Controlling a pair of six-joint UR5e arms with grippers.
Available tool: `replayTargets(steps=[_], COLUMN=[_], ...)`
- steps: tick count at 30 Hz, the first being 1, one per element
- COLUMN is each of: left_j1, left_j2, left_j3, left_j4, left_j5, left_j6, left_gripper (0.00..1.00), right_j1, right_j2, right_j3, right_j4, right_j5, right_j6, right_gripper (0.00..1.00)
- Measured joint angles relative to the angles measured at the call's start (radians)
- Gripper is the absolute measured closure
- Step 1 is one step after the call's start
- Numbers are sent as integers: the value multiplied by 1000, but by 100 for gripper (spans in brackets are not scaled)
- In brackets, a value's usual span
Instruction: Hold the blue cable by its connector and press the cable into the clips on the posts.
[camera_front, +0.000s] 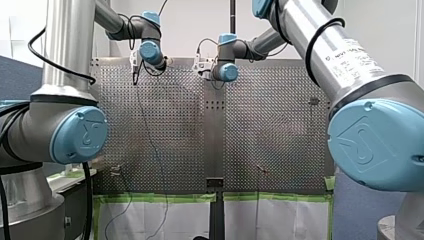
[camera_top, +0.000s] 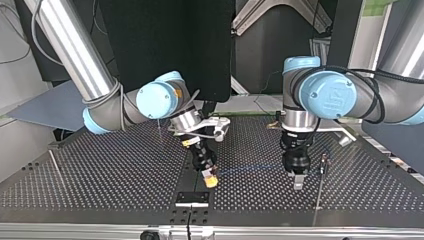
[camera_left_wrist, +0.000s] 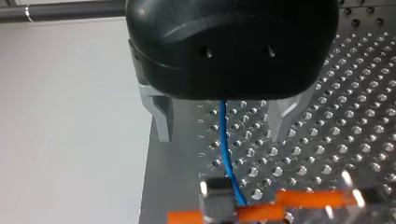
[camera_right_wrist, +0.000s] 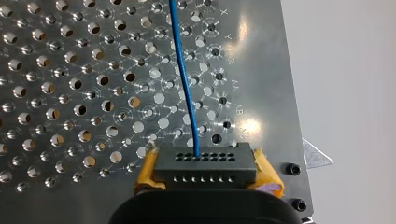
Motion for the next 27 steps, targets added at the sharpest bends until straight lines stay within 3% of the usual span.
replayTargets(steps=[9, 11, 12, 13, 14, 27], left_j1=[-11, -14, -15, -17, -18, -28], left_j2=[0, 0, 0, 0, 0, 0], left_j3=[-1, -1, -1, -1, -1, -16], left_j4=[12, 17, 21, 23, 25, 65], left_j5=[-5, -5, -7, -9, -13, -3], left_j6=[9, 9, 9, 8, 8, 8], left_gripper=[0, 42, 42, 77, 100, 100], right_j1=[0, 0, 0, 0, 0, 0], right_j2=[1, 1, 1, 1, 1, 1], right_j3=[0, 0, 0, 0, 0, 0], right_j4=[1, 1, 1, 2, 2, 5], right_j5=[0, 0, 0, 0, 0, 0], right_j6=[0, 1, 1, 1, 1, -1], right_gripper=[100, 100, 100, 100, 100, 100])
